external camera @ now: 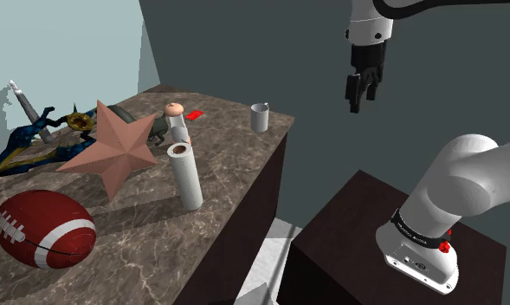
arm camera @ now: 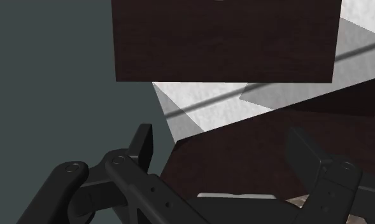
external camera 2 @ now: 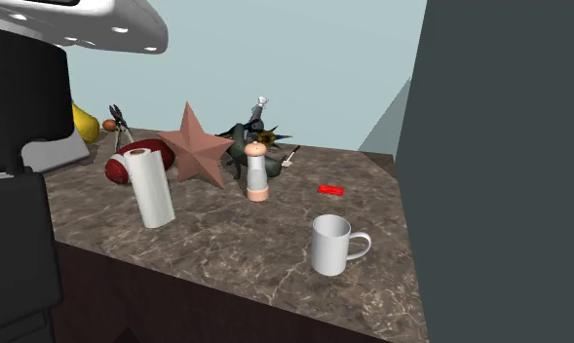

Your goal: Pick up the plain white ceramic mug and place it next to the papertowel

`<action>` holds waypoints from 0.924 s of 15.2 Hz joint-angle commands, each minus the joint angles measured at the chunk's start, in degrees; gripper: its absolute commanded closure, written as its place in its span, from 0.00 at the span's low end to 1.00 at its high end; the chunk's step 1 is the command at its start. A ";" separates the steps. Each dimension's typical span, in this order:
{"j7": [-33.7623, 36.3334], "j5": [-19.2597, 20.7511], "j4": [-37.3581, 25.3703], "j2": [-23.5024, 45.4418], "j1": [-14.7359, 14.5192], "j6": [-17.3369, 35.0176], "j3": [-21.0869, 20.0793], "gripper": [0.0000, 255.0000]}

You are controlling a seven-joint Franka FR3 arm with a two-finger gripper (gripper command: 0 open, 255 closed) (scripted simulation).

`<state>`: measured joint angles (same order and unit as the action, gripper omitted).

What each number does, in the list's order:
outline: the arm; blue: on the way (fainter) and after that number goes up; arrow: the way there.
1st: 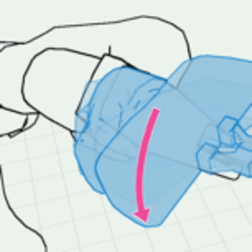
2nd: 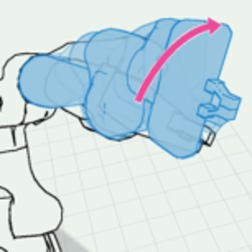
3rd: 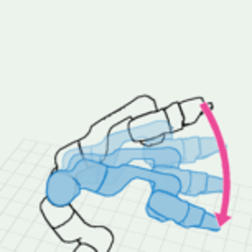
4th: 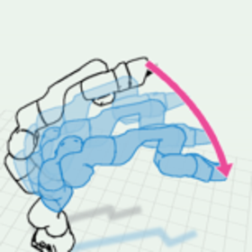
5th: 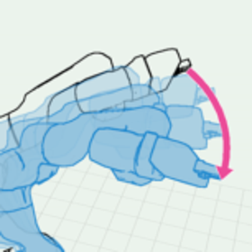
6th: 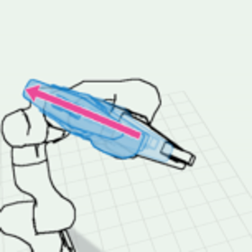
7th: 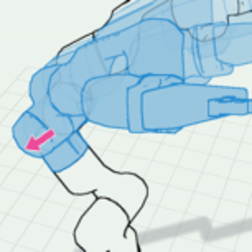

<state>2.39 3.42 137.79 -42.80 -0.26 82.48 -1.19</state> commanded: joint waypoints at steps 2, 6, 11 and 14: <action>0.70 -0.26 0.00 1.58 0.07 2.02 -0.23 0.00; 3.40 -1.06 -0.84 8.37 0.34 9.79 -1.07 0.00; 6.59 -1.53 -3.68 17.65 0.76 18.51 -1.98 0.00; 8.45 -1.53 -6.31 23.47 1.04 23.07 -2.45 0.00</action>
<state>10.28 1.86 132.32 -21.31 0.64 103.86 -3.55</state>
